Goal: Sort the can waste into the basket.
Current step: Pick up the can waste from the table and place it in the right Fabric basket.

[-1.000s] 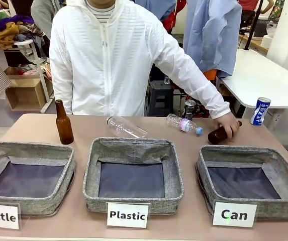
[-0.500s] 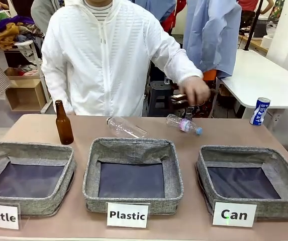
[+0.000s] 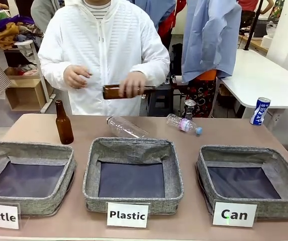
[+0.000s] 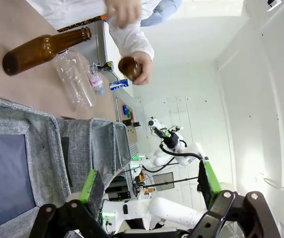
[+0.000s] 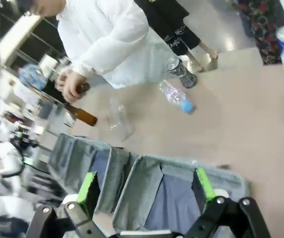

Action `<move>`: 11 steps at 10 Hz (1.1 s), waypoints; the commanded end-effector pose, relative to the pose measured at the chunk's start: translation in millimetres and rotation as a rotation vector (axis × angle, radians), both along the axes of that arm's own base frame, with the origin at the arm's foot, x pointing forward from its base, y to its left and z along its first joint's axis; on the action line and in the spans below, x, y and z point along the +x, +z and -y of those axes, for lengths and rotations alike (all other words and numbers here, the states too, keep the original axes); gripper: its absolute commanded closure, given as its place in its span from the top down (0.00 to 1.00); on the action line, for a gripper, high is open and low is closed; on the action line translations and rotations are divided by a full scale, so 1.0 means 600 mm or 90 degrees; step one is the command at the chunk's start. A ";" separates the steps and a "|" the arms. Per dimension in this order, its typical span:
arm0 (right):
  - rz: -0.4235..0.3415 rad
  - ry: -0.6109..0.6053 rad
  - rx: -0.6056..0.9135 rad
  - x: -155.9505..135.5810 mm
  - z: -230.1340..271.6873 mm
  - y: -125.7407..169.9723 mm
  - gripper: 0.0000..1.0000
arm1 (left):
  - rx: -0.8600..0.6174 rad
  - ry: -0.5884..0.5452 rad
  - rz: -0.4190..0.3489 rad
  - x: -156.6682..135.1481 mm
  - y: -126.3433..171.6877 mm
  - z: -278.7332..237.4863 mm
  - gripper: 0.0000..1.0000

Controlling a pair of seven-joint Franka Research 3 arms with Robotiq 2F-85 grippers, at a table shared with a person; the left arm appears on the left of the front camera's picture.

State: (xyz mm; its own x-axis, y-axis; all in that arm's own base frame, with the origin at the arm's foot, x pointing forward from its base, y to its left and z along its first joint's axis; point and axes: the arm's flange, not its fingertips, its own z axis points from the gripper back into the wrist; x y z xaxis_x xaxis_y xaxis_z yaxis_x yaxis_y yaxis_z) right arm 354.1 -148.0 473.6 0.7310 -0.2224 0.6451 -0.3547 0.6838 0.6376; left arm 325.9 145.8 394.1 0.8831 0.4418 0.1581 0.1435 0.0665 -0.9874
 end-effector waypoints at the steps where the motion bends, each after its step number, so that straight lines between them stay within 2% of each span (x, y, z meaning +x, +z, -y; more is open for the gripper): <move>1: 0.023 -0.020 -0.090 0.065 -0.108 0.006 1.00 | -0.001 -0.002 0.018 -0.001 0.002 0.000 1.00; 4: 0.118 -0.003 -0.264 0.175 -0.263 -0.028 1.00 | -0.001 -0.002 0.018 -0.001 0.002 0.000 1.00; 5: 0.148 0.001 -0.329 0.211 -0.296 -0.050 1.00 | -0.001 -0.002 0.018 -0.001 0.002 0.000 1.00; 6: 0.165 0.028 -0.352 0.245 -0.320 -0.066 1.00 | -0.001 -0.002 0.018 -0.001 0.002 0.000 1.00; 7: 0.164 0.048 -0.368 0.269 -0.338 -0.085 1.00 | -0.001 -0.002 0.018 -0.001 0.002 0.000 1.00; 8: 0.140 0.094 -0.391 0.288 -0.353 -0.111 1.00 | -0.001 -0.002 0.018 -0.001 0.002 0.000 1.00; 9: 0.071 0.102 -0.413 0.274 -0.351 -0.118 1.00 | -0.001 -0.002 0.018 -0.001 0.002 0.000 1.00; 10: 0.127 0.074 -0.374 0.259 -0.353 -0.089 1.00 | -0.001 -0.002 0.018 -0.001 0.002 0.000 1.00; 11: 0.127 0.074 -0.374 0.259 -0.353 -0.089 1.00 | -0.001 -0.002 0.018 -0.001 0.002 0.000 1.00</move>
